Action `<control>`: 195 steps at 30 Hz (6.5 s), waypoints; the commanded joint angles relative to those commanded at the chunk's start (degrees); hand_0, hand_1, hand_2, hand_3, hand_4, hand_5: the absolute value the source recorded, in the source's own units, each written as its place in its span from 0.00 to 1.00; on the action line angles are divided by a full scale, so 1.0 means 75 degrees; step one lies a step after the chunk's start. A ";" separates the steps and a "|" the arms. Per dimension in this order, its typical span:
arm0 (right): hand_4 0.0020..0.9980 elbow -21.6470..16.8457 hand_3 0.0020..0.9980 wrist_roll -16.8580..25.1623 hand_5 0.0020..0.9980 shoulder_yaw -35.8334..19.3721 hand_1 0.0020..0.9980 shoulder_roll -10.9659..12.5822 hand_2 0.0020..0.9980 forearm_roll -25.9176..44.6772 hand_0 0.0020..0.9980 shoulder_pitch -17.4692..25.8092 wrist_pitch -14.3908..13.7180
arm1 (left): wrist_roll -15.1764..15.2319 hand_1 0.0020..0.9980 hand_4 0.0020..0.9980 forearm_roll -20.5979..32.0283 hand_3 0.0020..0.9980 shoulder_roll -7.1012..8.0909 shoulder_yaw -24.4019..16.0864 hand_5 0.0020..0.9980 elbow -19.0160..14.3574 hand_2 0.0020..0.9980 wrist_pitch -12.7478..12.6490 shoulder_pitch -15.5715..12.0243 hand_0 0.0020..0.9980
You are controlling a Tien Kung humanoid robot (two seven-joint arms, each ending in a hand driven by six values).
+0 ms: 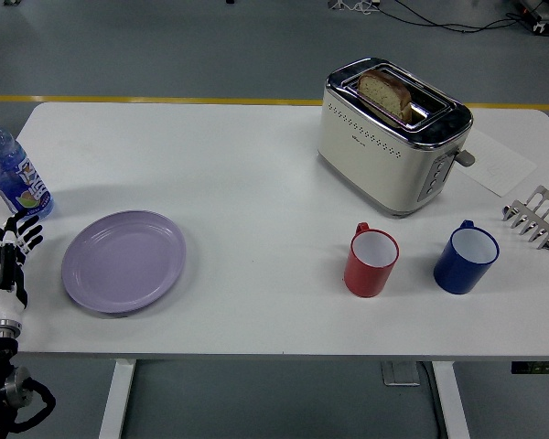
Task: Push plate across desktop
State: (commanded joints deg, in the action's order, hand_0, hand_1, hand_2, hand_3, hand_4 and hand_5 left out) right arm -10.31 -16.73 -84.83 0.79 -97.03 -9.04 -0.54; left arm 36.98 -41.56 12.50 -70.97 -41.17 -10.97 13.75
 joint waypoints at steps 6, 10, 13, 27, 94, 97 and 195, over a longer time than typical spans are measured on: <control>0.37 0.0000 0.59 -0.0006 0.18 0.0014 0.62 -0.0044 0.66 -0.0071 0.64 0.0010 0.0037 | 0.0000 0.81 0.51 0.0094 0.80 -0.0112 0.0041 1.00 -0.0007 0.82 -0.0037 0.0096 0.80; 0.37 0.0000 0.59 -0.0003 0.18 0.0033 0.62 -0.0062 0.66 -0.0097 0.64 -0.0011 0.0056 | 0.0000 0.81 0.51 0.0207 0.80 -0.0217 0.0152 1.00 0.0016 0.82 -0.0059 0.0188 0.80; 0.37 0.0000 0.59 -0.0002 0.18 0.0024 0.62 -0.0072 0.66 -0.0108 0.64 -0.0021 0.0059 | 0.0000 0.81 0.49 0.0247 0.79 -0.0323 0.0181 1.00 0.0067 0.81 -0.0074 0.0255 0.80; 0.37 0.0000 0.59 0.0012 0.18 0.0087 0.62 -0.0072 0.66 -0.0019 0.64 -0.0084 0.0057 | 0.0000 0.81 0.48 0.0436 0.78 -0.0645 0.0410 1.00 0.0144 0.81 -0.0171 0.0503 0.79; 0.37 0.0000 0.59 0.0033 0.18 0.0158 0.62 -0.0017 0.66 0.0017 0.64 -0.0036 0.0108 | 0.0000 0.80 0.46 0.1597 0.76 -0.1666 0.2994 1.00 -0.0213 0.80 -0.0422 0.1525 0.78; 0.37 0.0000 0.59 0.0031 0.18 0.0163 0.62 -0.0019 0.66 0.0025 0.64 -0.0042 0.0109 | 0.0000 0.80 0.46 0.1670 0.76 -0.1666 0.3121 1.00 -0.0197 0.80 -0.0434 0.1545 0.78; 0.38 0.0000 0.59 0.0064 0.18 0.0055 0.62 0.0127 0.66 0.0229 0.64 -0.0038 -0.0014 | -0.3762 0.64 0.46 0.1808 0.60 0.1314 -0.2128 0.93 -0.1912 0.64 0.2562 -0.0294 0.56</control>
State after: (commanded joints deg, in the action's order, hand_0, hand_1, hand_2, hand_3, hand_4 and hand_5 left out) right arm -10.31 -16.25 -84.42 1.74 -95.31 -9.32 -0.64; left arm 8.76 -28.00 22.35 -86.93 -55.51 8.24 11.55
